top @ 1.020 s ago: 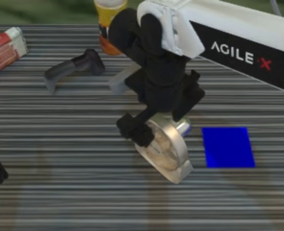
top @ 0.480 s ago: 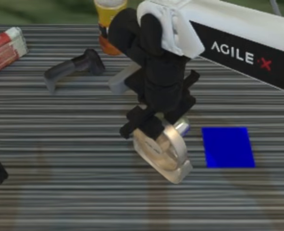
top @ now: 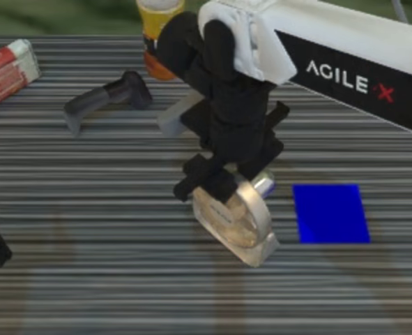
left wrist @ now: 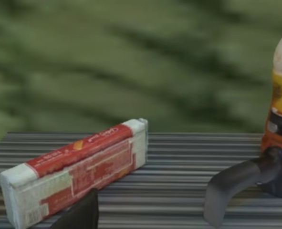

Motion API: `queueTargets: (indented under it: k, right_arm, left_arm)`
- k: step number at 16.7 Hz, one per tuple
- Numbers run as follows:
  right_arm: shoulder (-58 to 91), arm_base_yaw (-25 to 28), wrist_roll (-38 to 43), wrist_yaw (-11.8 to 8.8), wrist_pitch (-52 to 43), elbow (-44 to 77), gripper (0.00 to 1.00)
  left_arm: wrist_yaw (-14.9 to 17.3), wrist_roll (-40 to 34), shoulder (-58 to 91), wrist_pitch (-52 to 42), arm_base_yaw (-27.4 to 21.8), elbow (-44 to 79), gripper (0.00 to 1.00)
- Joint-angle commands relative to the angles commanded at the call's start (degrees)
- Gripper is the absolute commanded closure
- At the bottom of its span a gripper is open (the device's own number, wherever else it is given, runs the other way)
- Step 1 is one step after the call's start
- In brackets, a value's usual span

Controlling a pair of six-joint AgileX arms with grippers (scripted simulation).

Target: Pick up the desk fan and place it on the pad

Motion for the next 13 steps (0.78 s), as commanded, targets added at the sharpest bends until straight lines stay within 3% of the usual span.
queueTargets:
  k: [13]
  right_arm:
    - [1.66, 0.34, 0.01, -0.01, -12.48, 14.12, 1.0]
  left_arm:
    - [0.0, 0.0, 0.0, 0.0, 0.0, 0.0, 0.0]
